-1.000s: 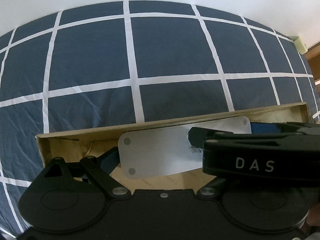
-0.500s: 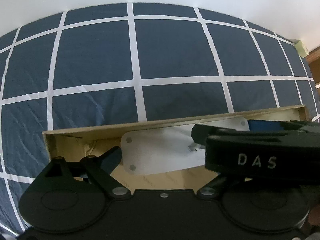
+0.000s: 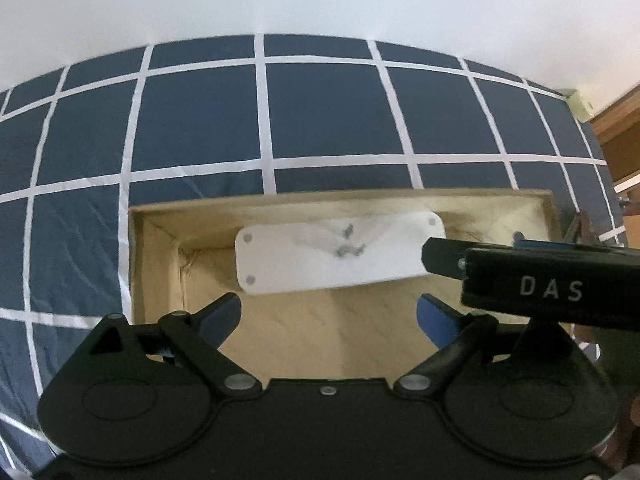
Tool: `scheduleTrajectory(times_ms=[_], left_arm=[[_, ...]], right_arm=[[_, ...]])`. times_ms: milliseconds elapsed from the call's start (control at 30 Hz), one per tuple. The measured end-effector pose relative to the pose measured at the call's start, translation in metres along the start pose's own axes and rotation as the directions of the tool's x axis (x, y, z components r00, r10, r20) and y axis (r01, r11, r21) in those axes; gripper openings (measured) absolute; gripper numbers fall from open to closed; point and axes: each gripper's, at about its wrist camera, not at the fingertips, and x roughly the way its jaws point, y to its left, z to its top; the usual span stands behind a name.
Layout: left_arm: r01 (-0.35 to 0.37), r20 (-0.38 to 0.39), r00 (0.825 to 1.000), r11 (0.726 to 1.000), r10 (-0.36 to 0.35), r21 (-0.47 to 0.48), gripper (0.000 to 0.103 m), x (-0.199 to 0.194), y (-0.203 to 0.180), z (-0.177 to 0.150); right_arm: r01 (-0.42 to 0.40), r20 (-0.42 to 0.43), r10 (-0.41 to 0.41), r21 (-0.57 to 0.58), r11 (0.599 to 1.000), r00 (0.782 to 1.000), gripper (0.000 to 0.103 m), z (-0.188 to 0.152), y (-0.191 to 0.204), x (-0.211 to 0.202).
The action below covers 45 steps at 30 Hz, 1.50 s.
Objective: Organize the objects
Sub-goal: 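Lower the power strip into the box and open the left tool, then move both tools away from the box toward the white remotes on the bed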
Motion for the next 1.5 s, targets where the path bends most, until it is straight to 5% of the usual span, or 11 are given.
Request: scheduleTrajectory(times_ms=[500,867,1500], left_arm=[[-0.032,0.069,0.997,0.999,0.031,0.017,0.103,-0.063,-0.027,-0.067],[-0.046,0.089,0.995,0.997,0.04,0.062,0.103,-0.084,-0.061,-0.114],[-0.068,0.092,0.994,0.997,0.063,0.044,0.103,-0.062,-0.19,-0.152]], right_arm=[[-0.009,0.098,0.005,0.041,0.999,0.995,0.103,-0.068,-0.021,-0.083],[-0.007,0.135,-0.002,0.069,0.998,0.991,0.103,-0.123,-0.049,-0.121],[0.01,0.135,-0.02,0.069,0.998,0.991,0.103,-0.154,-0.182,-0.16]])
